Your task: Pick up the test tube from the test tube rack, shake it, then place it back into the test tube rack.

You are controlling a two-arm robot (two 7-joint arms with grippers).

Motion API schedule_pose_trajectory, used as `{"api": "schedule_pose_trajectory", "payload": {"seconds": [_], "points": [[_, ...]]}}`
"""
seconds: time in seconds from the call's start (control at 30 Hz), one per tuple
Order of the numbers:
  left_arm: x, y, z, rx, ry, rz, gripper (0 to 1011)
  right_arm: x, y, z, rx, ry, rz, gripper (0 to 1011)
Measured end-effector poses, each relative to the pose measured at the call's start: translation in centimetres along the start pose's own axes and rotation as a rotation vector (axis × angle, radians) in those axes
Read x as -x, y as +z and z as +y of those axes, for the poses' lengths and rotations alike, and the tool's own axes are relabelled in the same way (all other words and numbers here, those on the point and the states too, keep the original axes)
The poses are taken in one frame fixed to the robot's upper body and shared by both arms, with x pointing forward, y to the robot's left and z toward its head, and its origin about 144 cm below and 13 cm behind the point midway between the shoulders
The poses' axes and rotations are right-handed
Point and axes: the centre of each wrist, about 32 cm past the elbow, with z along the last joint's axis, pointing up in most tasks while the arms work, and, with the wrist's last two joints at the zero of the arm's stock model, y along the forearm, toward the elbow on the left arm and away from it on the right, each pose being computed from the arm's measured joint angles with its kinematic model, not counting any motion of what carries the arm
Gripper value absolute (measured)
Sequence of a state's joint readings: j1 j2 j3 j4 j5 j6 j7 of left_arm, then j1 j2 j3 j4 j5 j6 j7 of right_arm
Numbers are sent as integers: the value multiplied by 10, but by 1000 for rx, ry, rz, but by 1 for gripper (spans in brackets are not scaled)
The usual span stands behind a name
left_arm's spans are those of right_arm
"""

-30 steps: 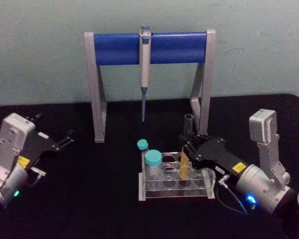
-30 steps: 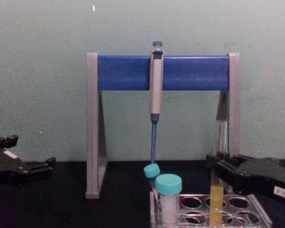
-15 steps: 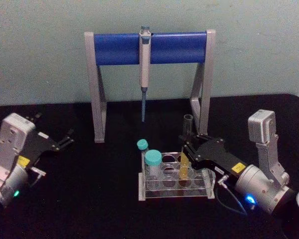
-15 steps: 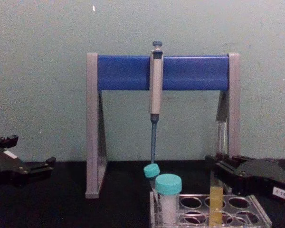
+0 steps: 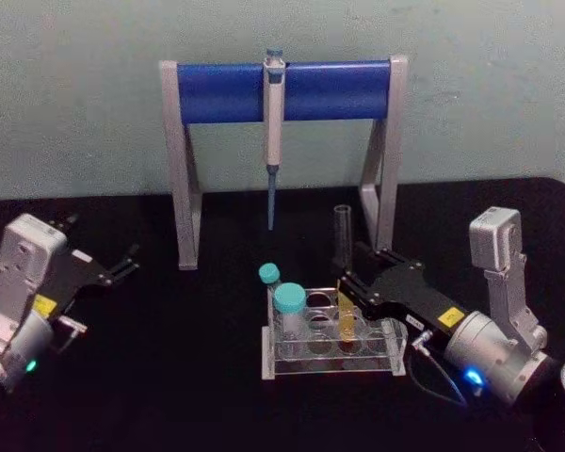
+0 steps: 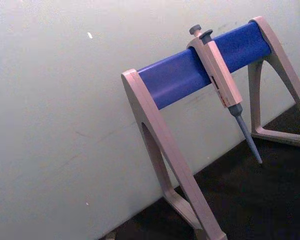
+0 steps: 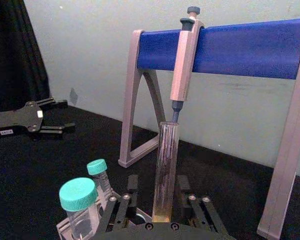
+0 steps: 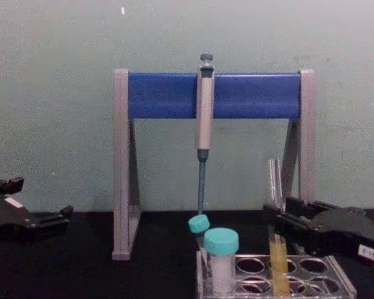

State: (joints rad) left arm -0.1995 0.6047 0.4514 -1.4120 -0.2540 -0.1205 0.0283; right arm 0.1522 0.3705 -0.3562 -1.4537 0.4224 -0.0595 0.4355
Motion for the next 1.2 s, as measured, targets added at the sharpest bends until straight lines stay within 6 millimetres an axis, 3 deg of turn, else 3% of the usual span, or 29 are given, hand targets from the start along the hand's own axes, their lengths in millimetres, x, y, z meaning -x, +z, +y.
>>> {"api": "schedule_pose_trajectory", "payload": {"seconds": [0.47, 0.6, 0.9, 1.2], "points": [[0, 0, 0, 0, 0, 0, 1010, 0, 0, 0, 0, 1, 2, 912], [0, 0, 0, 0, 0, 0, 1010, 0, 0, 0, 0, 1, 2, 1000], [0, 0, 0, 0, 0, 0, 1010, 0, 0, -2, -3, 3, 4, 1000], [0, 0, 0, 0, 0, 0, 1009, 6, 4, -30, -56, -36, 19, 1000]]}}
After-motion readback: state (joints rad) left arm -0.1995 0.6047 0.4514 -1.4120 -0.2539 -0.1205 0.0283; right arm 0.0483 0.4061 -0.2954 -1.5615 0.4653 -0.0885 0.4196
